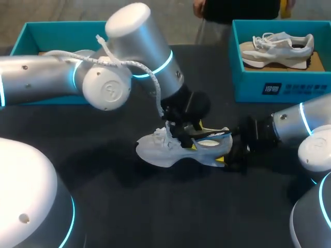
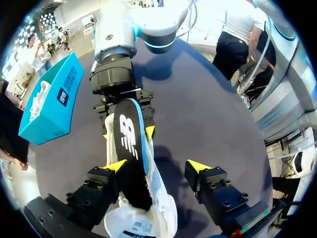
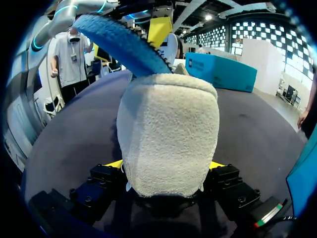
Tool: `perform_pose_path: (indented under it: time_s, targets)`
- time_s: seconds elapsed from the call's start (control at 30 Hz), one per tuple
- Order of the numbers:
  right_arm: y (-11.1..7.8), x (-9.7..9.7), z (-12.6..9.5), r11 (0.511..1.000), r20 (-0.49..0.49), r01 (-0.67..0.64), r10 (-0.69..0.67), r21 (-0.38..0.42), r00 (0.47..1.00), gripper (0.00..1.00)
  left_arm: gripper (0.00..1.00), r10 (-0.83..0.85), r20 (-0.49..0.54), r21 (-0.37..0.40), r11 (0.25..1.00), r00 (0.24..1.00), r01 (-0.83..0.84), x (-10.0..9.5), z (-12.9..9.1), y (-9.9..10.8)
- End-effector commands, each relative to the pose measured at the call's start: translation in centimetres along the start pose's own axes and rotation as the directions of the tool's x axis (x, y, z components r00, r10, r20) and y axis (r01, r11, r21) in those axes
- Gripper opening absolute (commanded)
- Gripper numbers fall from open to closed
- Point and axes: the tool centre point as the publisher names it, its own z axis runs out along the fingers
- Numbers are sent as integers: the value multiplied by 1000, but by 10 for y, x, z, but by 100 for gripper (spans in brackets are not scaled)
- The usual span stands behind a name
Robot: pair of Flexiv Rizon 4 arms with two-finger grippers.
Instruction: Take the shoe out of the shoebox, open the shoe tongue, remove and reinsert the insole, then place the shoe into the shoebox
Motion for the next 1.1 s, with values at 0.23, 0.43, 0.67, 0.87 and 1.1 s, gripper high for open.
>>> perform_pose_path:
  time_s: [0.23, 0.43, 0.67, 0.87, 1.1]
  targets:
    - [-3, 0, 6, 1000, 2, -1, 1, 7, 1000, 0, 59, -26, 47, -17, 999, 999, 27, -7, 18, -5]
    - [-3, 0, 6, 1000, 2, -1, 1, 7, 1000, 0, 58, -30, 73, -14, 999, 997, 32, -11, 29, -3]
    - [-3, 0, 6, 1000, 2, -1, 1, 7, 1000, 0, 51, -53, 103, -10, 998, 993, 55, -18, 36, -3]
    - [-3, 0, 6, 1000, 2, -1, 1, 7, 1000, 0, 49, -49, 96, 2, 999, 994, 49, -21, 37, -7]
    - [-3, 0, 6, 1000, 2, -1, 1, 7, 1000, 0, 49, -58, 94, 20, 998, 994, 56, -26, 33, -8]
